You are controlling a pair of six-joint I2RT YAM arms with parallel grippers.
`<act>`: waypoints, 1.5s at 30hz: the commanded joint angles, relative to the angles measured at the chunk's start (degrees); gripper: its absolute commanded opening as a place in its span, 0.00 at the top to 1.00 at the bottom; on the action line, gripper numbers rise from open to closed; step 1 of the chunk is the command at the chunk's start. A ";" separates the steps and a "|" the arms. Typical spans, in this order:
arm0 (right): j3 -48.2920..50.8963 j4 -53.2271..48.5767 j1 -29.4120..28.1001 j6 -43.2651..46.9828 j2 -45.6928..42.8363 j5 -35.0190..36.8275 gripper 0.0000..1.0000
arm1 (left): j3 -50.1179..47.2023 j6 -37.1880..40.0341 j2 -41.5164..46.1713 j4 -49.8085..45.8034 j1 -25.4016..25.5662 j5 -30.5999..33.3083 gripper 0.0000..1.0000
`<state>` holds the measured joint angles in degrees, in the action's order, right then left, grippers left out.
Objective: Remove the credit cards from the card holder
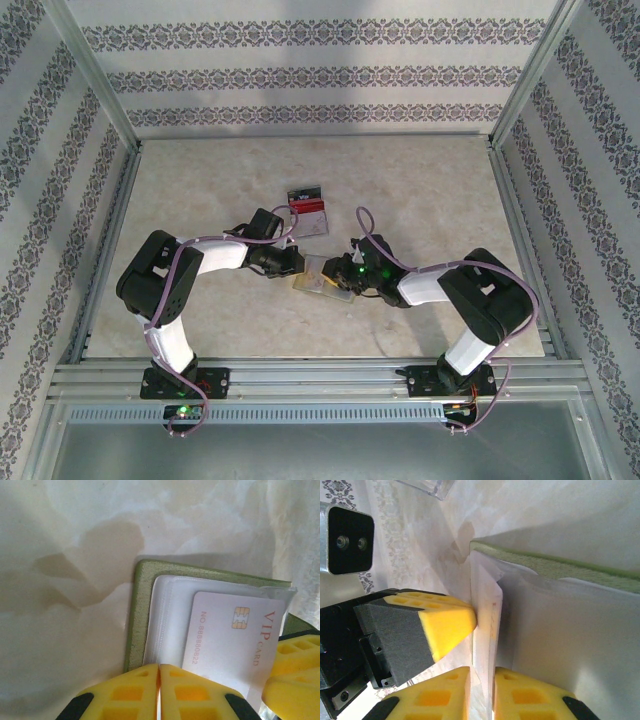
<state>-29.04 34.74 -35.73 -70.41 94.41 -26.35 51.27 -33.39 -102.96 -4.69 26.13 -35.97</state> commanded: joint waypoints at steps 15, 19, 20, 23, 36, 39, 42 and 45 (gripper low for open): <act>2.51 -1.06 0.64 1.14 -3.86 2.17 0.84 | 0.15 1.48 -1.91 -4.55 -0.29 3.01 0.90; 2.95 -1.65 0.75 1.42 -4.65 2.40 0.84 | 0.19 1.46 -1.96 -4.54 -0.22 3.09 0.90; 3.17 -1.78 0.76 1.47 -4.84 2.54 0.85 | 0.19 1.48 -1.98 -4.54 -0.28 3.08 0.90; 3.62 -2.13 1.00 1.51 -5.33 2.79 0.86 | 0.18 1.39 -2.02 -4.54 -0.28 3.02 0.90; 4.60 -6.85 1.46 3.67 -8.81 4.37 0.97 | 0.80 -0.14 0.91 -1.85 -0.24 0.62 0.78; 4.58 -8.28 1.71 4.21 -9.69 4.46 0.97 | 1.45 -0.67 3.18 -1.15 -0.31 -0.07 0.75; 4.76 -10.18 1.90 5.00 -10.68 4.72 0.97 | 2.21 -0.72 6.11 -1.60 -0.40 0.10 0.70; 5.28 -11.39 2.22 5.46 -11.79 4.90 0.97 | 2.36 -0.72 9.18 -2.38 -0.88 0.78 0.67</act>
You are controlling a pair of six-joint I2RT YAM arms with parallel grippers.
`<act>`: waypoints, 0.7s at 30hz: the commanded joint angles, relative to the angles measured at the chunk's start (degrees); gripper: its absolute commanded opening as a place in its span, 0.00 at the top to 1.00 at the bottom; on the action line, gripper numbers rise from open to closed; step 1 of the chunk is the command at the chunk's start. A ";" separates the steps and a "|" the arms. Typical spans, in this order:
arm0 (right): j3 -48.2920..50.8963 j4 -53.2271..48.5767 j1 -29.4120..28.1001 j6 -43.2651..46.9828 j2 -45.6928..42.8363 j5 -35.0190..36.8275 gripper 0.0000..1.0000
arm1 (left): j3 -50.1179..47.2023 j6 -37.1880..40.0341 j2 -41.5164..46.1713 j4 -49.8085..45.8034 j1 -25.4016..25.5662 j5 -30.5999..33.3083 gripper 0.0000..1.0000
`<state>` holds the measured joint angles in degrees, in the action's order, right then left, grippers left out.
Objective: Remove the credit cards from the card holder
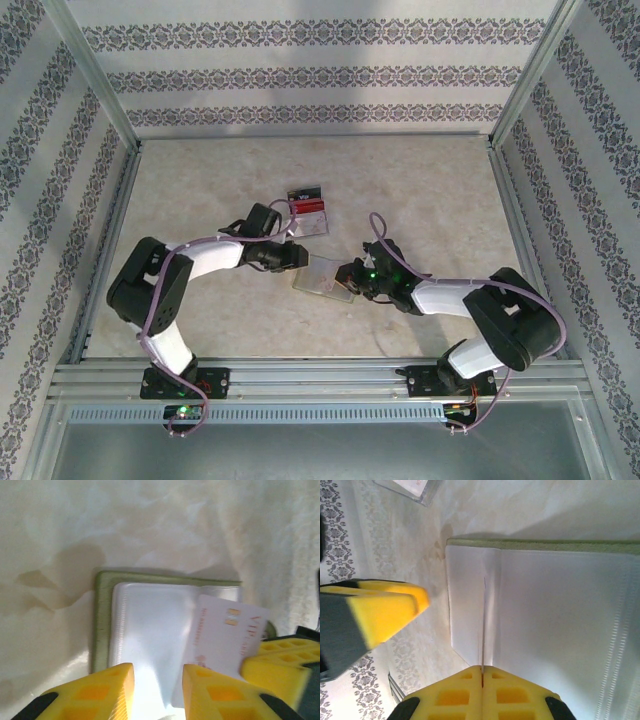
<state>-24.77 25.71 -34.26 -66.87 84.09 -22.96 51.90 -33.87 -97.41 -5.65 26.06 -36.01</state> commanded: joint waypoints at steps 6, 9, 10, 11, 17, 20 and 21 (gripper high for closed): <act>2.09 -5.90 1.89 3.22 -5.17 1.87 0.97 | 0.54 0.03 9.78 -3.14 -2.62 2.43 0.62; 2.27 -8.65 2.73 4.43 -7.73 2.04 0.97 | -0.55 -0.14 12.73 -3.27 -3.92 2.86 0.60; 2.35 -9.32 3.07 4.85 -8.65 1.97 0.97 | -0.94 -0.15 13.69 -3.31 -4.35 3.04 0.60; 2.36 -10.06 3.43 5.23 -9.66 1.80 0.97 | -1.34 -0.15 14.67 -3.32 -4.81 3.05 0.60; 0.97 -15.12 6.11 11.38 -14.75 -1.25 0.97 | -2.85 0.91 19.60 -2.88 -7.02 2.80 0.59; -0.29 -16.31 8.07 14.94 -15.91 -5.19 0.97 | -3.14 2.43 21.68 -2.99 -7.67 2.15 0.58; -0.84 -16.47 8.70 16.32 -16.27 -6.73 0.97 | -3.32 3.18 22.42 -2.82 -7.95 1.76 0.58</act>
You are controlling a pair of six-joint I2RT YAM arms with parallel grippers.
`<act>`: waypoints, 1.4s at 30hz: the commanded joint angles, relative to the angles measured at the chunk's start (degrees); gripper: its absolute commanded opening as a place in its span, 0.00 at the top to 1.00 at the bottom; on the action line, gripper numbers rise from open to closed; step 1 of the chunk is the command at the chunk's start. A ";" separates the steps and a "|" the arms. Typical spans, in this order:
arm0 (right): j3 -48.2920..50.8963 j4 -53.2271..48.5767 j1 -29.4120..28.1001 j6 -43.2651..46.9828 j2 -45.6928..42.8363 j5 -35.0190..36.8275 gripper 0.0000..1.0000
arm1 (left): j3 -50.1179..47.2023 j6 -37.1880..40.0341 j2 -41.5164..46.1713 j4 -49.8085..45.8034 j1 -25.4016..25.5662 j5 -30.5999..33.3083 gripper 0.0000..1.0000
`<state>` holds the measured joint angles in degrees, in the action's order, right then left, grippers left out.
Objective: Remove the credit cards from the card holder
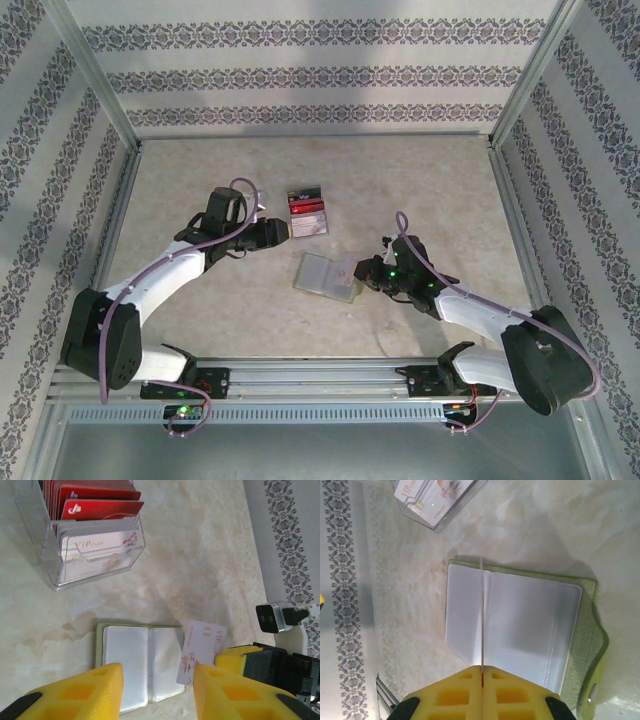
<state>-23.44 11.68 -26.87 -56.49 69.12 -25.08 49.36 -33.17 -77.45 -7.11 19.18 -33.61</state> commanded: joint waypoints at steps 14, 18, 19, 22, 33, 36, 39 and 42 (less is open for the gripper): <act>-18.16 -20.55 2.17 37.04 -6.78 -10.95 0.97 | -0.81 15.30 13.76 0.34 -1.73 -8.06 0.49; -22.00 -24.82 2.10 45.34 -7.60 -12.60 0.97 | -1.79 19.70 16.45 2.99 -1.73 -12.48 0.50; -23.05 -26.14 2.08 47.14 -7.51 -13.06 0.97 | -1.88 20.98 17.22 3.15 -1.72 -13.22 0.50; -26.49 -30.70 1.80 53.84 -7.16 -14.50 0.97 | -1.71 26.32 19.32 3.07 -1.71 -16.39 0.51; -47.36 -59.41 -2.39 81.13 -0.66 -12.56 0.96 | 2.05 46.92 23.77 -2.46 -1.62 -25.93 0.41; -51.78 -64.74 -4.26 87.97 1.12 -8.30 0.98 | 2.41 53.07 24.84 -3.95 -1.36 -26.75 0.30; -55.31 -68.22 -6.42 93.47 2.47 -3.97 0.98 | 3.51 57.32 24.58 -6.15 -1.00 -27.23 0.26; -57.73 -69.85 -8.78 96.74 3.53 0.12 1.00 | 6.08 62.15 22.67 -11.43 0.06 -27.90 0.26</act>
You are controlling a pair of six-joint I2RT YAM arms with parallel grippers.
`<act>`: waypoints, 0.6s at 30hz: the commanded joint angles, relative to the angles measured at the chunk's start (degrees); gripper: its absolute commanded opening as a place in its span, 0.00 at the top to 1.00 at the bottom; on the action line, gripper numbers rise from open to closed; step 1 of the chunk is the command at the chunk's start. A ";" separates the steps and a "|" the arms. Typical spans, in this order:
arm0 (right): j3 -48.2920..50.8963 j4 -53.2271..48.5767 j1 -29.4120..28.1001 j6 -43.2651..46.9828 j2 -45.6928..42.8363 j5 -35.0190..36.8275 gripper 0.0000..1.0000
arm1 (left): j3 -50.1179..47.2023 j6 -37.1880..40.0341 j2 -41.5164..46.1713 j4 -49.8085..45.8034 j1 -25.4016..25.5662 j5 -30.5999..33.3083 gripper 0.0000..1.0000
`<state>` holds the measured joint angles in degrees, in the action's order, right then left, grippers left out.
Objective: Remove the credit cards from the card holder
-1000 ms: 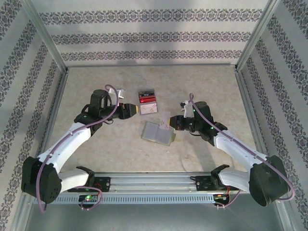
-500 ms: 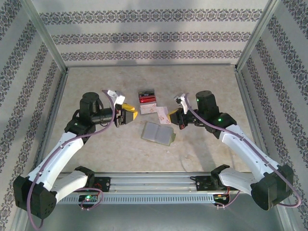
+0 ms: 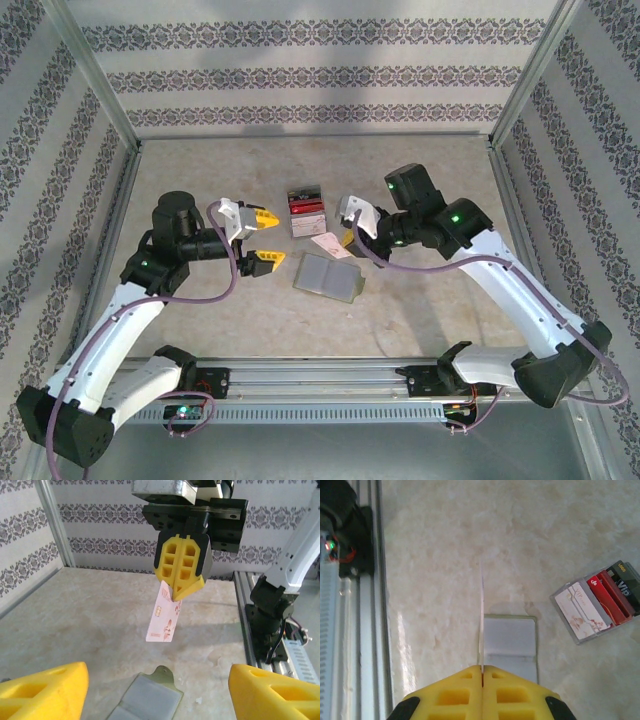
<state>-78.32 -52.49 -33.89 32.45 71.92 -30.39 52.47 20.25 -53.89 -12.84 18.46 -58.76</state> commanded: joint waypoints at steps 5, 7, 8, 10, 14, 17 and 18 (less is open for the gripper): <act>-5.94 -7.13 -5.62 9.74 2.70 8.67 1.00 | 7.17 13.66 -5.01 -11.23 4.73 -0.82 0.32; -6.87 -7.45 -7.18 10.12 3.55 9.94 1.00 | 8.23 15.05 -6.37 -12.03 6.97 0.66 0.34; -6.98 -7.32 -7.74 10.18 3.82 10.45 1.00 | 8.48 15.37 -6.86 -11.92 7.97 1.27 0.34; -7.28 -6.95 -8.53 10.35 4.39 10.79 1.00 | 8.87 15.99 -8.09 -11.72 10.00 2.42 0.36; -7.28 -5.81 -9.07 10.21 4.89 9.62 1.00 | 8.38 16.18 -9.63 -9.99 12.30 3.78 0.42; -7.37 -5.43 -9.31 10.02 5.23 8.39 1.00 | 7.51 15.61 -10.50 -8.13 13.16 4.44 0.48; -7.28 -5.35 -9.30 9.99 5.18 7.96 1.00 | 7.34 15.53 -10.86 -7.84 13.56 5.07 0.51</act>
<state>-84.05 -57.63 -42.28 41.60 76.79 -21.45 59.90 34.37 -64.16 -21.87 30.85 -54.74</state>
